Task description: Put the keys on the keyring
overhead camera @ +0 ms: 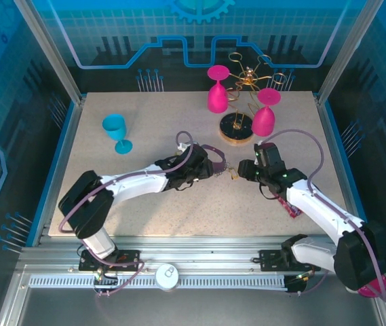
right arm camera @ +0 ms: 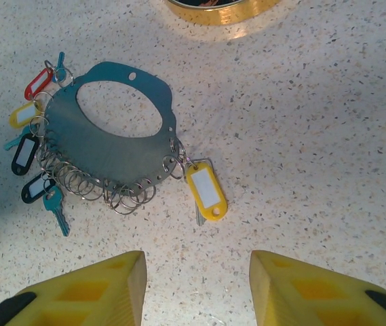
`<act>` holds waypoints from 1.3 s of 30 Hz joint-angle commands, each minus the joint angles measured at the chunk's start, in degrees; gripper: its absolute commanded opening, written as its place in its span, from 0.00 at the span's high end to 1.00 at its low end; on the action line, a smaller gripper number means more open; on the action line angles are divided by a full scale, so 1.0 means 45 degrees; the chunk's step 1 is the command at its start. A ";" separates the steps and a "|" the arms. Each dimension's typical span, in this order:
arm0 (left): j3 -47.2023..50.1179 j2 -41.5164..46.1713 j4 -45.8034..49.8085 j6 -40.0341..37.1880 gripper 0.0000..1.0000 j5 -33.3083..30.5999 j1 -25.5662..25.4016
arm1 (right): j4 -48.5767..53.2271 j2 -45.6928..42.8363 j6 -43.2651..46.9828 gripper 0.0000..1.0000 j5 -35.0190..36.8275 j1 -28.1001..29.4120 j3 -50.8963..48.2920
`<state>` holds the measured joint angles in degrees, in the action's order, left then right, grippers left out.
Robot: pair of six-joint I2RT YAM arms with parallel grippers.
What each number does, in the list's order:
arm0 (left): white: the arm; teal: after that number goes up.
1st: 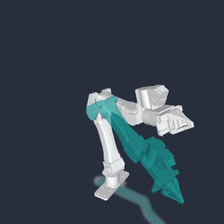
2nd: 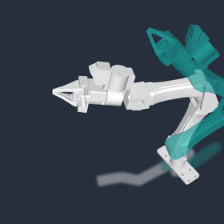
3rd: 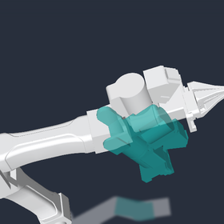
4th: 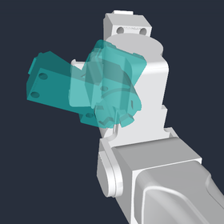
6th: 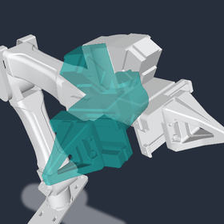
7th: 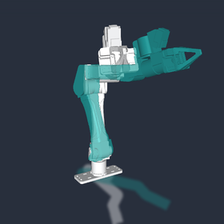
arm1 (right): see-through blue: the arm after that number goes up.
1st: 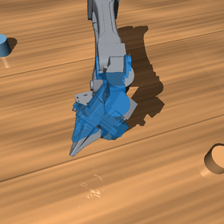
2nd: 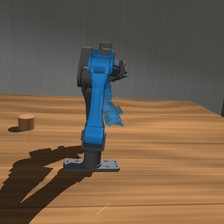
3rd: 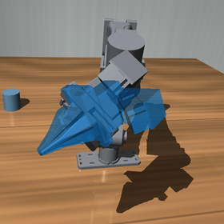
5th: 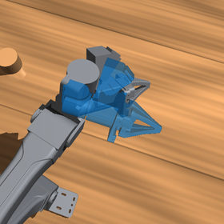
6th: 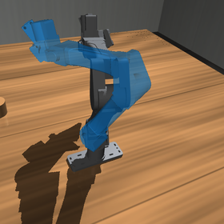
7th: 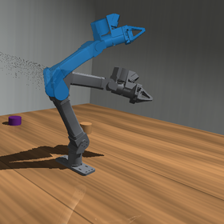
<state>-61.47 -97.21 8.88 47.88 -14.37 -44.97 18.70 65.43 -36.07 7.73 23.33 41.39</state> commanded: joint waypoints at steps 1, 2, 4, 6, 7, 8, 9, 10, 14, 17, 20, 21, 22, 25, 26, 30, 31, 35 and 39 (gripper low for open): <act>-0.0710 -0.0646 0.0379 0.1029 0.47 -0.0179 -0.0046 | 0.0413 -0.0335 -0.0265 0.56 0.0364 0.0167 -0.0328; -0.0832 -0.0885 0.0391 0.1115 0.49 -0.0132 -0.0056 | 0.0420 -0.0378 -0.0265 0.56 0.0371 0.0167 -0.0356; -0.1009 -0.1227 0.0425 0.1303 0.52 -0.0107 -0.0046 | 0.0444 -0.0431 -0.0265 0.56 0.0375 0.0167 -0.0407; -0.1161 -0.1535 0.0506 0.1483 0.54 -0.0143 -0.0060 | 0.0420 -0.0409 -0.0252 0.56 0.0335 0.0167 -0.0442; -0.1171 -0.1627 0.0493 0.1581 0.55 -0.0145 -0.0049 | 0.0382 -0.0381 -0.0226 0.56 0.0304 0.0167 -0.0446; -0.1164 -0.1676 0.0440 0.1662 0.56 -0.0155 -0.0046 | 0.0334 -0.0313 -0.0160 0.57 0.0211 0.0167 -0.0434; -0.1144 -0.1715 0.0378 0.1713 0.57 -0.0146 -0.0046 | 0.0313 -0.0204 -0.0102 0.58 0.0112 0.0167 -0.0377; -0.1125 -0.1759 0.0341 0.1786 0.59 -0.0145 -0.0046 | 0.0334 -0.0096 -0.0074 0.58 0.0035 0.0167 -0.0294; -0.1217 -0.2065 0.0269 0.1991 0.61 -0.0068 -0.0046 | 0.0353 0.0377 -0.0069 0.59 -0.0284 0.0167 0.0019; -0.1278 -0.2293 0.0179 0.2164 0.63 -0.0044 -0.0032 | 0.0302 0.0561 -0.0086 0.59 -0.0415 0.0205 0.0129; -0.1373 -0.2530 0.0097 0.2315 0.64 0.0016 -0.0036 | 0.0302 0.0597 -0.0099 0.59 -0.0438 0.0231 0.0146; -0.1425 -0.2645 0.0042 0.2327 0.65 0.0080 -0.0011 | 0.0297 0.0561 -0.0108 0.60 -0.0432 0.0245 0.0119; -0.1480 -0.2722 0.0018 0.2345 0.66 0.0141 -0.0022 | 0.0298 0.0558 -0.0108 0.60 -0.0430 0.0244 0.0110; -0.1641 -0.2972 -0.0041 0.2427 0.68 0.0214 0.0007 | 0.0317 0.0479 -0.0147 0.60 -0.0412 0.0245 0.0061; -0.1686 -0.3032 -0.0074 0.2446 0.68 0.0187 0.0030 | 0.0332 0.0446 -0.0147 0.60 -0.0413 0.0245 0.0042; -0.1826 -0.3239 -0.0100 0.2513 0.71 0.0122 0.0079 | 0.0352 0.0361 -0.0147 0.60 -0.0406 0.0245 0.0000; -0.1846 -0.3275 -0.0115 0.2553 0.72 0.0115 0.0080 | 0.0356 0.0349 -0.0147 0.60 -0.0402 0.0245 -0.0017; -0.1867 -0.3454 -0.0237 0.2710 0.75 0.0127 0.0144 | 0.0356 0.0333 -0.0147 0.60 -0.0404 0.0245 -0.0017; -0.1866 -0.3537 -0.0199 0.2866 0.77 0.0002 0.0139 | 0.0355 0.0338 -0.0147 0.60 -0.0450 0.0245 0.0002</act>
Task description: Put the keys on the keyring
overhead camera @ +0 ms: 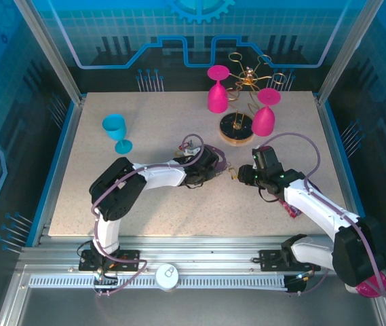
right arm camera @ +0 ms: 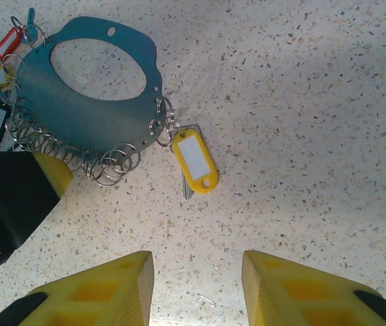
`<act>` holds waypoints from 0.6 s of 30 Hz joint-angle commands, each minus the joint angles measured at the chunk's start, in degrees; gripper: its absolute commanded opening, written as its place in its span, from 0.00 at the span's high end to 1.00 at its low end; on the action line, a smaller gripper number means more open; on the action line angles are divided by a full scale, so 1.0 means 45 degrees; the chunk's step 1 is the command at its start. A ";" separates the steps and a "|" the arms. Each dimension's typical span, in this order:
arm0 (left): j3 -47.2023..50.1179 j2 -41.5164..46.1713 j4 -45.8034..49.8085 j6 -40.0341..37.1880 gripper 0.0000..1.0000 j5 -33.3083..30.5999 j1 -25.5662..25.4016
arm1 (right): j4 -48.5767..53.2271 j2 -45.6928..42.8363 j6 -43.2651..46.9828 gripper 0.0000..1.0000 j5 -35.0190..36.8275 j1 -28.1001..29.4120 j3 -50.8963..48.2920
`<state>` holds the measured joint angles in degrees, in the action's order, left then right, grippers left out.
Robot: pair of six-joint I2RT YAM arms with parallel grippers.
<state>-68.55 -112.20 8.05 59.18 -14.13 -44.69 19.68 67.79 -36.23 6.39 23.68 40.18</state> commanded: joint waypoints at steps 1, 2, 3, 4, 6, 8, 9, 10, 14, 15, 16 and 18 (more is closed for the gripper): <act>-0.0266 -0.0193 -0.0028 0.0382 0.77 -0.0096 0.0086 | 0.0140 -0.0191 -0.0104 0.60 -0.0169 0.0167 0.0289; -0.0273 -0.0225 -0.0003 0.0429 0.77 -0.0135 0.0084 | 0.0138 -0.0201 -0.0113 0.61 -0.0180 0.0167 0.0274; -0.0269 -0.0242 -0.0007 0.0453 0.77 -0.0177 0.0101 | 0.0137 -0.0201 -0.0132 0.60 -0.0174 0.0167 0.0269; -0.0259 -0.0273 0.0003 0.0482 0.76 -0.0169 0.0093 | 0.0134 -0.0200 -0.0133 0.61 -0.0174 0.0167 0.0264; -0.0254 -0.0319 -0.0069 0.0540 0.76 -0.0180 0.0116 | 0.0157 -0.0221 -0.0133 0.61 -0.0171 0.0167 0.0267; -0.0253 -0.0351 -0.0107 0.0584 0.77 -0.0198 0.0145 | 0.0184 -0.0240 -0.0149 0.61 -0.0191 0.0167 0.0270; -0.0237 -0.0371 -0.0126 0.0589 0.77 -0.0230 0.0162 | 0.0175 -0.0255 -0.0137 0.61 -0.0190 0.0158 0.0268; -0.0234 -0.0377 -0.0146 0.0590 0.77 -0.0275 0.0155 | 0.0177 -0.0260 -0.0135 0.61 -0.0196 0.0167 0.0255; -0.0254 -0.0398 -0.0173 0.0561 0.80 -0.0477 0.0200 | 0.0192 -0.0300 -0.0144 0.61 -0.0220 0.0167 0.0245; -0.0236 -0.0417 -0.0169 0.0541 0.81 -0.0529 0.0217 | 0.0196 -0.0317 -0.0134 0.61 -0.0215 0.0166 0.0232; -0.0254 -0.0435 -0.0171 0.0524 0.82 -0.0574 0.0223 | 0.0211 -0.0318 -0.0152 0.61 -0.0228 0.0162 0.0230; -0.0254 -0.0437 -0.0223 0.0511 0.83 -0.0626 0.0247 | 0.0216 -0.0337 -0.0153 0.61 -0.0257 0.0167 0.0228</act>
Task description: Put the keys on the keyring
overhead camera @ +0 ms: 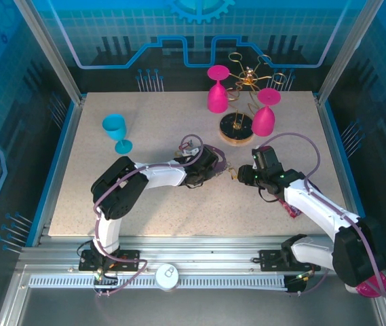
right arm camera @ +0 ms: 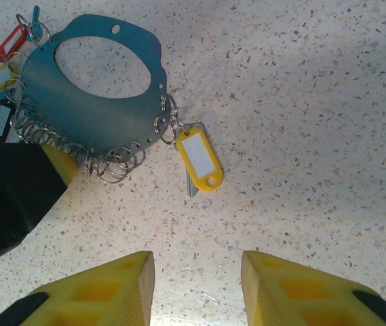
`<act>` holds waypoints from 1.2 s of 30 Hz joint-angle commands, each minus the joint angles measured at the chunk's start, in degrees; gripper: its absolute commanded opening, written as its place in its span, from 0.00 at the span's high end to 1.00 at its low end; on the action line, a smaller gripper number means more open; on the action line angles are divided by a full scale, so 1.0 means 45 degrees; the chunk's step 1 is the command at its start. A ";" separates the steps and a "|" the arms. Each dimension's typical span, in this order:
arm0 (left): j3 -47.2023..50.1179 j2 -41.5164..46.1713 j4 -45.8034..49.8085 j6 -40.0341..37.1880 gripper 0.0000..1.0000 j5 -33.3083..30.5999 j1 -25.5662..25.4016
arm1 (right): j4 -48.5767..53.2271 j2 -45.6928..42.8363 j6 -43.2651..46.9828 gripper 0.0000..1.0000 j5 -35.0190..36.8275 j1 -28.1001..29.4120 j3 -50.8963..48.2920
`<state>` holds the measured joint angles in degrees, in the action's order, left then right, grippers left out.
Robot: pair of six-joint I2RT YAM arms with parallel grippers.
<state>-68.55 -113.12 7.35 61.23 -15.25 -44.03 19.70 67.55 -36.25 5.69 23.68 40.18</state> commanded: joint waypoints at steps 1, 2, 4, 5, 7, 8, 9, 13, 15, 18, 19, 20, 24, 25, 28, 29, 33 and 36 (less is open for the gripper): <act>-0.0249 -0.0251 -0.0110 -0.0001 0.84 -0.0389 0.0116 | 0.0211 -0.0284 -0.0148 0.61 -0.0098 0.0167 0.0230; -0.0251 -0.0253 -0.0137 -0.0013 0.85 -0.0413 0.0107 | 0.0214 -0.0304 -0.0148 0.61 -0.0112 0.0169 0.0230; -0.0224 -0.0248 -0.0225 -0.0089 0.86 -0.0452 0.0115 | 0.0243 -0.0324 -0.0150 0.61 -0.0113 0.0167 0.0230; -0.0227 -0.0234 -0.0248 -0.0147 0.88 -0.0446 0.0111 | 0.0251 -0.0340 -0.0149 0.61 -0.0113 0.0167 0.0245; -0.0167 -0.0195 -0.0362 -0.0270 0.89 -0.0459 0.0116 | 0.0270 -0.0381 -0.0157 0.61 -0.0123 0.0167 0.0249; -0.0101 -0.0141 -0.0452 -0.0349 0.90 -0.0441 0.0105 | 0.0279 -0.0402 -0.0148 0.61 -0.0123 0.0166 0.0250; -0.0046 -0.0090 -0.0548 -0.0402 0.91 -0.0445 0.0116 | 0.0289 -0.0434 -0.0150 0.61 -0.0132 0.0167 0.0252; 0.0296 0.0183 -0.0933 -0.0764 0.98 -0.0422 0.0086 | 0.0323 -0.0494 -0.0156 0.62 -0.0152 0.0167 0.0269; 0.0520 0.0392 -0.1085 -0.0992 0.99 -0.0414 0.0053 | 0.0328 -0.0503 -0.0166 0.62 -0.0175 0.0167 0.0289; 0.1008 0.0854 -0.1265 -0.1583 1.00 -0.0290 -0.0101 | 0.0328 -0.0519 -0.0167 0.62 -0.0208 0.0167 0.0285; 0.1229 0.1079 -0.1293 -0.1815 1.00 -0.0299 -0.0200 | 0.0328 -0.0522 -0.0182 0.62 -0.0211 0.0167 0.0269; 0.1504 0.1335 -0.1313 -0.2122 1.00 -0.0295 -0.0316 | 0.0311 -0.0520 -0.0187 0.62 -0.0230 0.0167 0.0260; 0.2825 0.2504 -0.1818 -0.3560 1.00 -0.0096 -0.0838 | 0.0252 -0.0497 -0.0114 0.62 -0.0235 0.0170 0.0264; 0.3207 0.2893 -0.2015 -0.4045 1.00 0.0071 -0.0944 | 0.0245 -0.0476 -0.0056 0.62 -0.0211 0.0169 0.0270; 0.3977 0.3970 -0.2238 -0.5501 1.00 0.0460 -0.1143 | 0.0279 -0.0434 0.0168 0.62 -0.0080 0.0167 0.0299; 0.4163 0.4333 -0.2258 -0.6102 1.00 0.0611 -0.1153 | 0.0279 -0.0433 0.0236 0.63 -0.0063 0.0167 0.0306; 0.4492 0.5434 -0.2084 -0.8744 1.00 0.1222 -0.1153 | 0.0198 -0.0489 0.0469 0.63 -0.0091 0.0167 0.0245; 0.4739 0.6158 -0.2139 -1.1009 1.00 0.1467 -0.1157 | -0.0050 -0.0644 0.0751 0.63 -0.0239 0.0167 0.0162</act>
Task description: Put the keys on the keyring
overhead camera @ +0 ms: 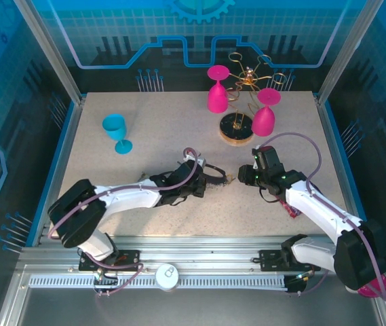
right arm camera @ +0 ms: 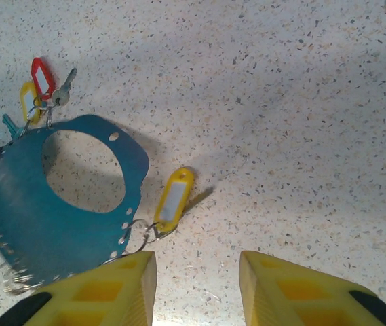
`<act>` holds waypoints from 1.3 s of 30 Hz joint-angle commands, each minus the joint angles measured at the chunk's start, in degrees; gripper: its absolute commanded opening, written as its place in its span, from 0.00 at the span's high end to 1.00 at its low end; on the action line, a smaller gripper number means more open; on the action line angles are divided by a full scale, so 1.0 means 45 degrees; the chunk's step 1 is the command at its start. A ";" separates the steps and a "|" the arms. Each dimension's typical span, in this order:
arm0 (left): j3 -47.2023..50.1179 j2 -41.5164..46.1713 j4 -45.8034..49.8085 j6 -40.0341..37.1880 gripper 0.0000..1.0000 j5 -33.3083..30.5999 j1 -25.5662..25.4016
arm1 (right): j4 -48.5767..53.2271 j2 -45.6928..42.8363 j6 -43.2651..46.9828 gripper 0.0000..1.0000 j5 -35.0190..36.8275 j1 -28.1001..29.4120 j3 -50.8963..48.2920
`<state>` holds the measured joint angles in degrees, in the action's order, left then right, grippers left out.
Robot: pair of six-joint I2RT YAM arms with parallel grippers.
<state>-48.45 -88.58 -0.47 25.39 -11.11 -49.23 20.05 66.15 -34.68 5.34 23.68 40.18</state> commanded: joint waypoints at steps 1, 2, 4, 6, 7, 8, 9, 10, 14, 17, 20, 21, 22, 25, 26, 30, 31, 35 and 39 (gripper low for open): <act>0.0324 0.0908 -0.0434 -0.3811 1.00 0.0556 0.0020 | -0.0223 -0.0419 0.0550 0.62 -0.0218 0.0167 0.0152; 0.0362 0.1103 -0.0462 -0.4611 1.00 0.0646 0.0023 | -0.0319 -0.0485 0.0728 0.63 -0.0266 0.0167 0.0155; 0.0366 0.1436 -0.0444 -0.6081 1.00 0.0888 0.0056 | -0.0474 -0.0611 0.1096 0.63 -0.0365 0.0137 0.0190; 0.0318 0.1714 -0.0290 -0.7305 1.00 0.1368 0.0309 | -0.0627 -0.0748 0.1497 0.63 -0.0492 0.0060 0.0247; 0.0259 0.1864 -0.0175 -0.7871 1.00 0.1907 0.0557 | -0.0729 -0.0838 0.1723 0.63 -0.0586 0.0031 0.0269; 0.0257 0.2006 -0.0150 -0.8321 1.00 0.2476 0.0842 | -0.0852 -0.0922 0.1933 0.63 -0.0714 -0.0024 0.0260; 0.0279 0.2149 -0.0218 -0.8694 1.00 0.2923 0.1099 | -0.1003 -0.1014 0.2137 0.64 -0.0860 -0.0076 0.0234; 0.0338 0.2328 -0.0360 -0.9115 1.00 0.3399 0.1404 | -0.1189 -0.1109 0.2390 0.64 -0.1065 -0.0161 0.0201; 0.0568 0.2794 -0.0699 -1.0790 1.00 0.5146 0.2283 | -0.2009 -0.1562 0.3332 0.64 -0.1955 -0.0553 -0.0039; 0.0645 0.3007 -0.0701 -1.1911 1.00 0.6323 0.2676 | -0.3054 -0.1949 0.4089 0.63 -0.2809 -0.0879 -0.0355; 0.0732 0.3155 -0.0781 -1.2785 1.00 0.7095 0.2953 | -0.4528 -0.2226 0.4951 0.57 -0.3539 -0.0995 -0.0772; 0.0765 0.3177 -0.0823 -1.3018 1.00 0.7249 0.3018 | -0.4950 -0.2220 0.5235 0.55 -0.3701 -0.1005 -0.0866; 0.0826 0.3165 -0.0870 -1.3215 1.00 0.7291 0.3058 | -0.5359 -0.2172 0.5565 0.54 -0.3895 -0.1000 -0.0932; 0.0789 0.2978 -0.0268 -1.3633 1.00 0.7644 0.3082 | -0.6747 -0.1923 0.6666 0.55 -0.4605 -0.0892 -0.1349; 0.0850 0.2929 -0.0055 -1.3762 1.00 0.7855 0.3080 | -0.7250 -0.1842 0.7100 0.55 -0.4881 -0.0774 -0.1590; 0.1598 0.2957 -0.0101 -1.4268 1.00 0.8326 0.3084 | -0.8255 -0.1610 0.9681 0.58 -0.6382 -0.0321 -0.2234; 0.1784 0.2984 -0.0230 -1.4323 1.00 0.8339 0.3088 | -0.8174 -0.1567 1.0616 0.61 -0.6757 -0.0197 -0.2286; 0.1994 0.2909 -0.0130 -1.4479 1.00 0.8425 0.3099 | -0.7967 -0.1036 1.2932 0.67 -0.8239 -0.0054 -0.2284; 0.2342 0.2876 -0.0358 -1.4098 1.00 0.8741 0.3150 | -0.7286 0.0035 1.4314 0.69 -0.8925 0.0441 -0.1998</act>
<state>-39.72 -76.12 -1.56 -37.63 25.32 -35.73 -13.32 63.68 20.53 -29.21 23.83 30.20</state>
